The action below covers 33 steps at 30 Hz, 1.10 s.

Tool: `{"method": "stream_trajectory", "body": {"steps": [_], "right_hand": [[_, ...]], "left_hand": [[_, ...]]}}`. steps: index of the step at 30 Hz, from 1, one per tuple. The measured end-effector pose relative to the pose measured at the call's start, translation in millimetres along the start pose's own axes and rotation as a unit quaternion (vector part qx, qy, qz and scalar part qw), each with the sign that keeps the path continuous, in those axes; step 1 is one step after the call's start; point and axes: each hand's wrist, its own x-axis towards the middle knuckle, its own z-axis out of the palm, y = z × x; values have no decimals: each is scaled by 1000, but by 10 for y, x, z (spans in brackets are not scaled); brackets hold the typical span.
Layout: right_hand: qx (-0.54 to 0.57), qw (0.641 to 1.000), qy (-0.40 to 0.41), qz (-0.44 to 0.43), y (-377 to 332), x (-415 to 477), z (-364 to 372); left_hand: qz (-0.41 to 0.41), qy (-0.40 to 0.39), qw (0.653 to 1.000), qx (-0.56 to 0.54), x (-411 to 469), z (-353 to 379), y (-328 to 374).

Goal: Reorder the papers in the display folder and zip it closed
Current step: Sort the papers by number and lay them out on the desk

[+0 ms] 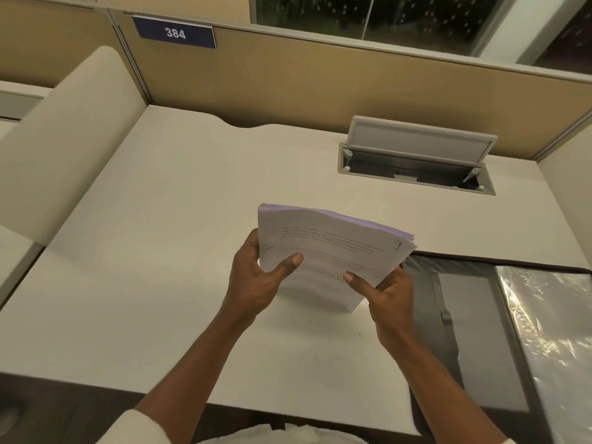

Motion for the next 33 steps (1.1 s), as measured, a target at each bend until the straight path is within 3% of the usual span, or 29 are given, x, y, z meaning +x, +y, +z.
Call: {"method": "stream_trajectory", "body": {"steps": [12,23,33], "right_hand": [[12,999,19,-38,-66,112,-149],[14,999,25,17,-5,164,-53],[17,999,25,33,46,222,-105]], "left_hand": [[4,64,997,-39,16,244,27],[-34,73,994,-71,30,374,-33],[-58,74,995,14,5,437,-175]]}}
